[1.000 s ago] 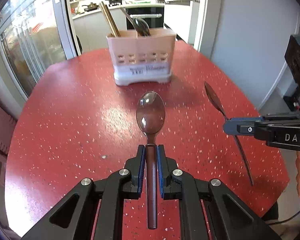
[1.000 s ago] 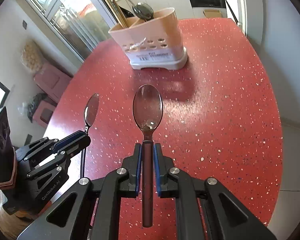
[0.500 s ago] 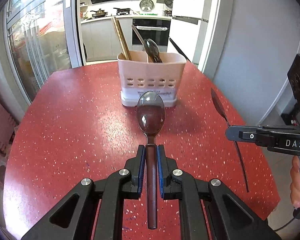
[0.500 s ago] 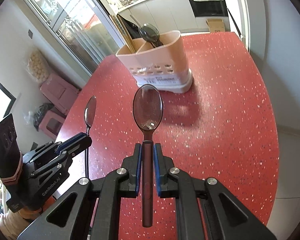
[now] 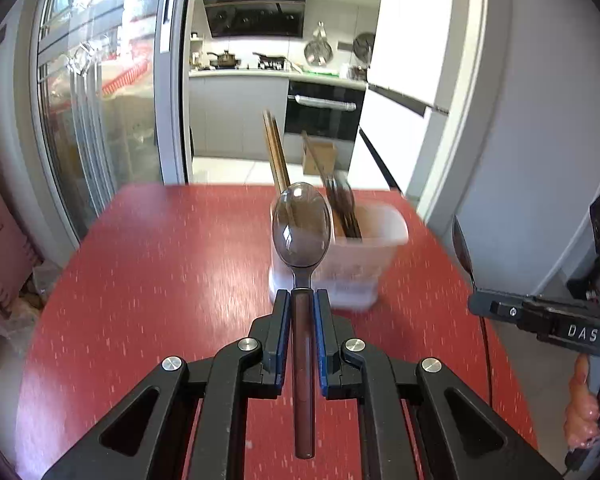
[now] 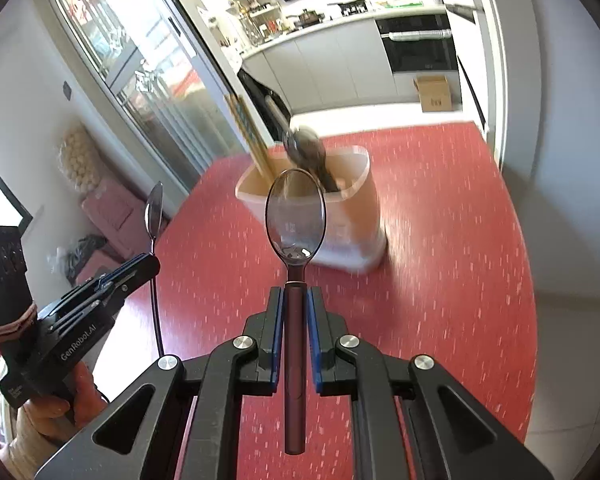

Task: Organize utensils
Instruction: 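Carry both dark spoons to the caddy and lower them inside with both tools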

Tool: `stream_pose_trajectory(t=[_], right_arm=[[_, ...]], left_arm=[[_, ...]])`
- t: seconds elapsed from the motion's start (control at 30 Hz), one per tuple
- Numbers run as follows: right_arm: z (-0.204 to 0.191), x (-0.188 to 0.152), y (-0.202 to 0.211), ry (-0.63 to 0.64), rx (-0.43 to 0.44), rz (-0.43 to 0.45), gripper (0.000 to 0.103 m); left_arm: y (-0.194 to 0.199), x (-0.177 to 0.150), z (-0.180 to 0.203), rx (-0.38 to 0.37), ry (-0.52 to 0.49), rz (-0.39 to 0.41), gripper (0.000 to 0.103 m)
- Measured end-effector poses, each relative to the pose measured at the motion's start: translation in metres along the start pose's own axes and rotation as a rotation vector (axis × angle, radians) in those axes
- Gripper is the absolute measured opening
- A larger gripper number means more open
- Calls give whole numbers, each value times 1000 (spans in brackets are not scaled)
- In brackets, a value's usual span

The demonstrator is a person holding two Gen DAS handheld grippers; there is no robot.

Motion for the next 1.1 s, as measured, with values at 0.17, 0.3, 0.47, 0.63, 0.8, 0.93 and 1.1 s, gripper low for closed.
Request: stream_pose_trajectory(t=[0.17,0.3,0.47,0.63,0.8,0.93,1.1], right_arm=[[1,31,-8,8,-1,35,13],[4,48,-16,5,2,47,13],[7,68,-25,5,-1,68,13],[9,85,-29,26,-12,101,13],[8,101,-33,56,-28,145,13],[7,113,-37,68,-31,189,13],[5,122,-46,109,-52,229,13]], left_arm=[[-14,33,-5,0,20,47,40],[-27,52,-6,-4,36,65,40],[-41,67,-5,-9,51,85,40],[-53,75,-5,-19,71,97,40],[-65,86,-4,-32,90,116,40],[-71,96,0,-38,92,150,40],[-84,105,-2,-40,116,177,40]])
Point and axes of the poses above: each gripper's, at about its wrist camera, not at the fingertips, and y roughly against the way its jaws point, z to its right, x to its top, the point moved 4 cm from there along -y, roughly the way its jaws point, and after that the axes turned 5 degrees about y, right-handed, at the moved point
